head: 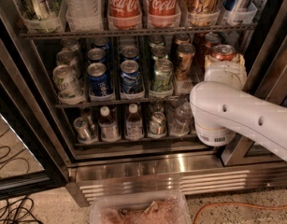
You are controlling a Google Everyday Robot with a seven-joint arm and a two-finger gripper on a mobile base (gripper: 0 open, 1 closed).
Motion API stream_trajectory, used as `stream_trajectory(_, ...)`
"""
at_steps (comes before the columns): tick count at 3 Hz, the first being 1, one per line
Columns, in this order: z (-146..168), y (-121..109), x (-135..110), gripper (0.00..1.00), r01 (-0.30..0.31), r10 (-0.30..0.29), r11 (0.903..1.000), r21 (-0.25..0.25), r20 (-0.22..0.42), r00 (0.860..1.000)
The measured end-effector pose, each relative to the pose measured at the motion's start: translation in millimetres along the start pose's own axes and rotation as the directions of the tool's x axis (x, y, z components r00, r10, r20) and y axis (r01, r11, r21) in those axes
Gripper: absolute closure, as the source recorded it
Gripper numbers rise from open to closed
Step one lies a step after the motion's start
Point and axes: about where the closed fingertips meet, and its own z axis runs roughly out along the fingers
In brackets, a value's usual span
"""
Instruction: Pick coke can from middle shelf of fridge
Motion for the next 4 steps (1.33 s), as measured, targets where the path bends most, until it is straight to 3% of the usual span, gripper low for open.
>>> stream_trajectory(1, 0, 0, 0, 1.00, 0.000, 0.000, 1.0000, 0.000, 0.001, 1.000)
stream_trajectory(2, -45, -23, -27, 1.00, -0.042, 0.042, 0.9991, 0.005, 0.060, 0.997)
stream_trajectory(3, -48, -25, -30, 1.00, -0.042, 0.041, 0.9991, 0.008, 0.066, 0.997)
stream_trajectory(4, -61, -33, -31, 1.00, -0.049, 0.050, 0.9985, -0.024, 0.060, 0.997)
